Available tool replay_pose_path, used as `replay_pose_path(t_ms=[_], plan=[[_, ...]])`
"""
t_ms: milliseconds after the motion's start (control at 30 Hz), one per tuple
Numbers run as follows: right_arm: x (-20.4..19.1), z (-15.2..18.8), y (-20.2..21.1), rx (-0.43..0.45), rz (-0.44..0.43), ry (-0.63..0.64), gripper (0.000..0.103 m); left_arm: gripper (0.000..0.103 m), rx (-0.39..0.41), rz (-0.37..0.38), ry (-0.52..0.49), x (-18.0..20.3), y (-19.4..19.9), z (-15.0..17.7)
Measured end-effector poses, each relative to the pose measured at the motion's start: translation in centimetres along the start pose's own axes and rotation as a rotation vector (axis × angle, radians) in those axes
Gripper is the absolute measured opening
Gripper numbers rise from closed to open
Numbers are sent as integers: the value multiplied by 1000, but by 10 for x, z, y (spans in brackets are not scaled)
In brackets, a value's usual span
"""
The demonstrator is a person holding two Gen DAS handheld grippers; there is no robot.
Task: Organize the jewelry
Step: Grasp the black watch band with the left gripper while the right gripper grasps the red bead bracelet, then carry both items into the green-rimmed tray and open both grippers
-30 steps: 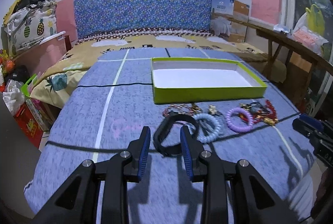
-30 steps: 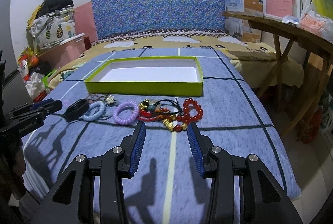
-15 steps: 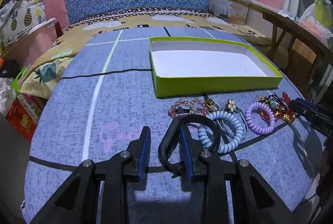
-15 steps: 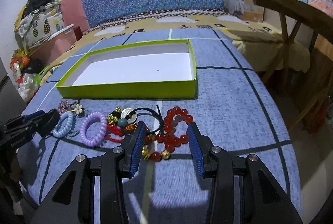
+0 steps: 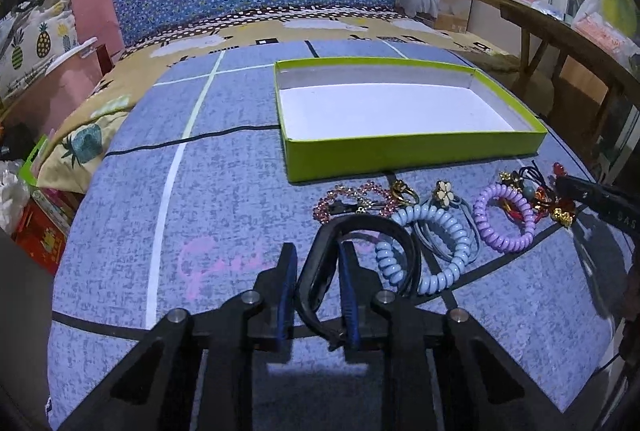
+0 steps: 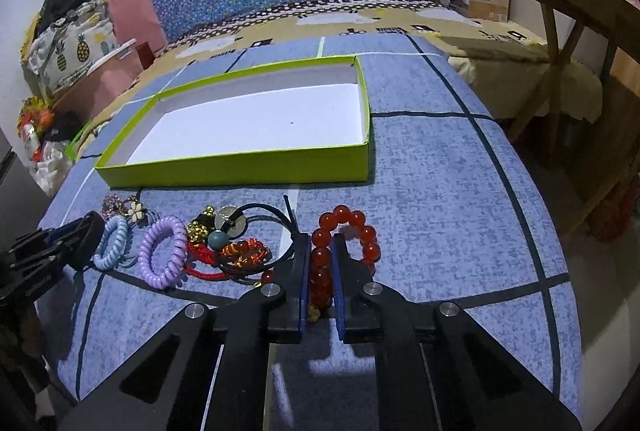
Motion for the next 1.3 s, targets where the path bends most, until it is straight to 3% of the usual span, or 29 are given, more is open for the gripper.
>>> replay_pose_path(t_ms=[200,600,833,1300], plan=[[1,-1,17,45,-10,-6,10,12,20,22,18,-1,8,-1],[-5,-15,39,112,-34,11,10,12,82,73,30,-1,34,-8],[-10,-40,42,148,-65,54,10,12,92,85,26,5,36,-27],[9,-110,-18,138,-73,115,10,12,144,49,-14,18,-4,-101]])
Point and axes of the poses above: each gripper's, at about its wrist camera, not at the fingertips, and y roughly against the way its jaws point, x to its right, z to its underside, the point moved 5 cm from there along -y, roughly the way its jaws point, and after that the axes turned 11 degrees about y, right-handed, at the moved point
